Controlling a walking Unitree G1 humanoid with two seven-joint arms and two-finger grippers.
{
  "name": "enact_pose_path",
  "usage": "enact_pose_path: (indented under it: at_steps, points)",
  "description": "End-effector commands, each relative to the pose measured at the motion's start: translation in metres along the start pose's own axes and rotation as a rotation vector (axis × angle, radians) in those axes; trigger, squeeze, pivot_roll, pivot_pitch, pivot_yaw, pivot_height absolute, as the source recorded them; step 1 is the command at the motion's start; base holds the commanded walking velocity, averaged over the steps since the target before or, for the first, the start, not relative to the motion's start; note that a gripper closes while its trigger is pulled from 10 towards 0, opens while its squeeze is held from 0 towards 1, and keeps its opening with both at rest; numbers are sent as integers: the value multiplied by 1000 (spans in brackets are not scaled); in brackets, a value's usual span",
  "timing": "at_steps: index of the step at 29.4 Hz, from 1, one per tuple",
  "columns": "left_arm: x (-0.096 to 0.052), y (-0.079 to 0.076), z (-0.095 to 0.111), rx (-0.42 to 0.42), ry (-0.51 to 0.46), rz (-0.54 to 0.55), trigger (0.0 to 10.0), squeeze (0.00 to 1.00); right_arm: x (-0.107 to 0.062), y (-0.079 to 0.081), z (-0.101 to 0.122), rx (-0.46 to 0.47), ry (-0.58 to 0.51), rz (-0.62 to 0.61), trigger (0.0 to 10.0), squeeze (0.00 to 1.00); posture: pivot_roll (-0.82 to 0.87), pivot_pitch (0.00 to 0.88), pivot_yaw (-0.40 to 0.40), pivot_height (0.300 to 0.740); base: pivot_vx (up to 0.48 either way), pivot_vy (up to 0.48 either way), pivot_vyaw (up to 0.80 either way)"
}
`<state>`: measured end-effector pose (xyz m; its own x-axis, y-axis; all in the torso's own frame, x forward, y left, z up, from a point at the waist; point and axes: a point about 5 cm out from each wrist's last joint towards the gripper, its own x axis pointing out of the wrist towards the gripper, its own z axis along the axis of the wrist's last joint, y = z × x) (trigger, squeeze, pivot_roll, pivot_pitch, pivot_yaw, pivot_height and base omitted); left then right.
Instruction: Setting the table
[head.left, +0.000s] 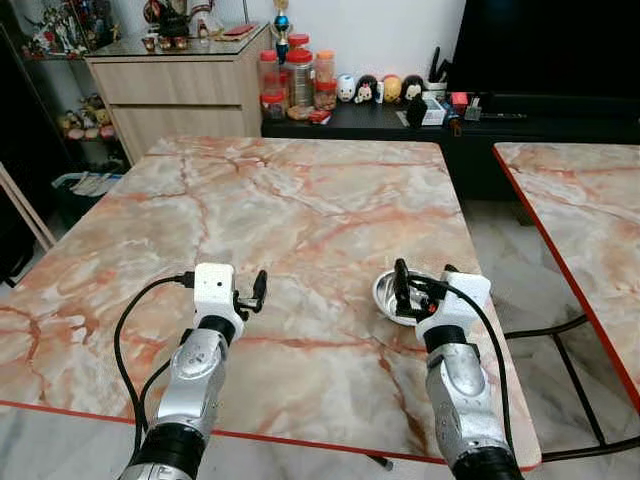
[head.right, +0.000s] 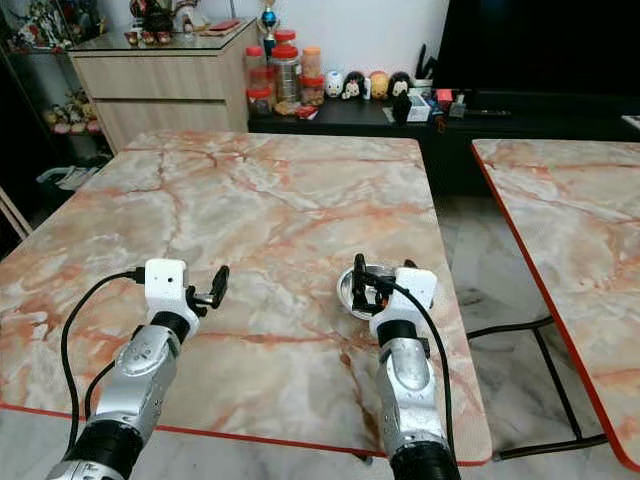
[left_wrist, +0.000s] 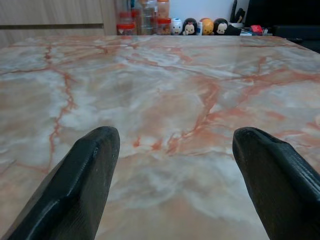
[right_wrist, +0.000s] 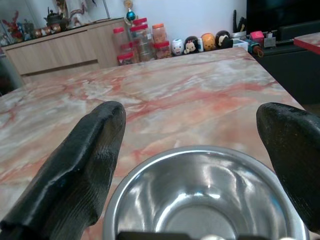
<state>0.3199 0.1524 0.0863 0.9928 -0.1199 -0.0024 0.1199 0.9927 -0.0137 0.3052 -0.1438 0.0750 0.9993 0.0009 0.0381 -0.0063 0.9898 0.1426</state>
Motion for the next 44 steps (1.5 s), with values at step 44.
enact_pose_path:
  at_steps: [44]
  points:
    - [-4,-12,-11,-19,48,-29,10000,0,13,-16,6,143,424,-229,10000,0,-68,0,-10,740,0,0,0]
